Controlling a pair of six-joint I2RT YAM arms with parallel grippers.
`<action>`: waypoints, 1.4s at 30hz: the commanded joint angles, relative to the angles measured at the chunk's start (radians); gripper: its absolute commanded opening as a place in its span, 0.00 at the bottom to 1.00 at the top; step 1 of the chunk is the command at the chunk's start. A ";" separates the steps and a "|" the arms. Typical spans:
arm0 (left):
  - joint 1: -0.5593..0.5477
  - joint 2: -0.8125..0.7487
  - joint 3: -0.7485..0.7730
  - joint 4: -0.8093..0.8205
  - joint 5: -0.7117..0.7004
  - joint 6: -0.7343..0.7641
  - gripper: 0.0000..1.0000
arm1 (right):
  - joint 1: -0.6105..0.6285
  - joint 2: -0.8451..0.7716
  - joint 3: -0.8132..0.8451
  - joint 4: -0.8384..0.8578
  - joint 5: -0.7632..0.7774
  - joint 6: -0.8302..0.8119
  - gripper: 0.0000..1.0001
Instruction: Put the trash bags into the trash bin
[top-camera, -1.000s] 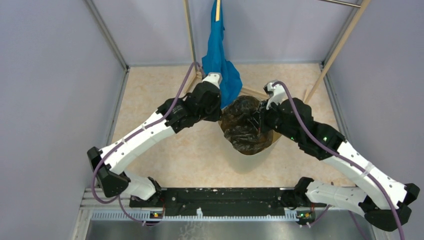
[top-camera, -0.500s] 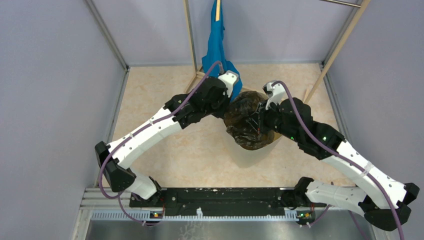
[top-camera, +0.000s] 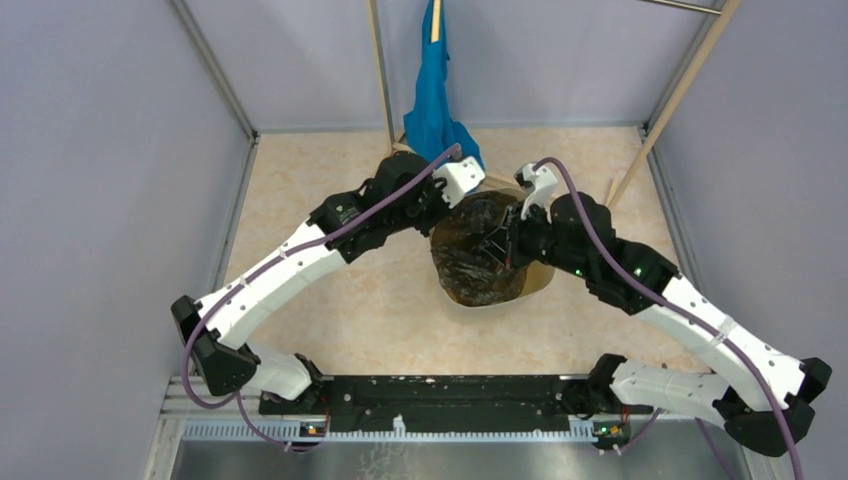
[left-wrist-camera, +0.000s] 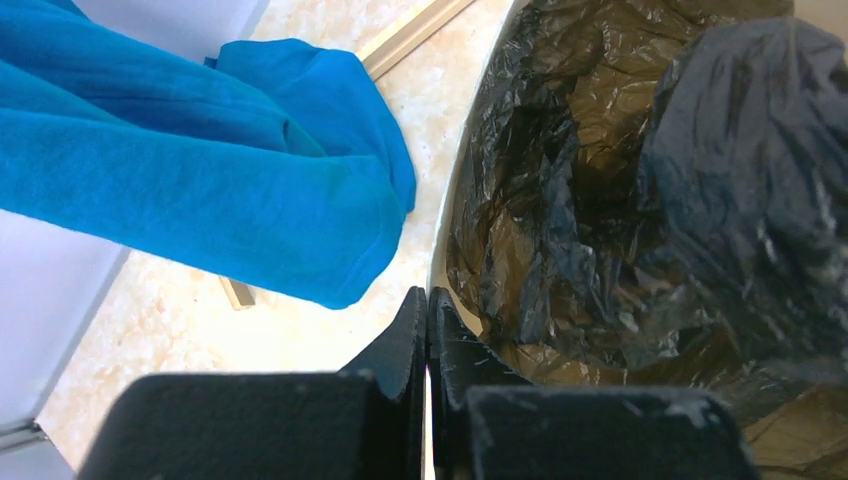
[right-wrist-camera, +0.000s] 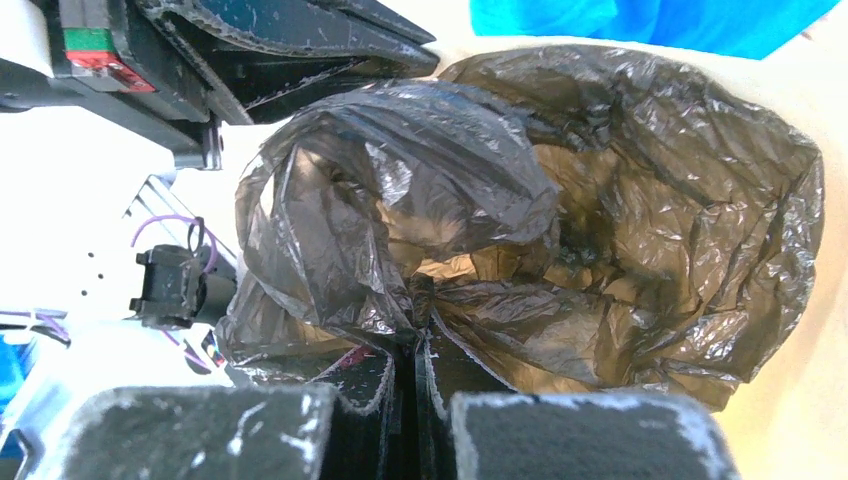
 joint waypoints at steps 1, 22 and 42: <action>0.043 -0.057 -0.059 0.069 0.132 0.107 0.00 | -0.006 0.006 0.007 0.058 -0.058 0.032 0.00; 0.147 0.098 0.027 -0.011 0.524 0.115 0.00 | -0.006 0.036 0.018 0.067 -0.073 0.038 0.00; 0.147 -0.008 0.122 0.013 0.165 -0.159 0.68 | -0.007 0.021 0.033 0.008 0.039 -0.012 0.00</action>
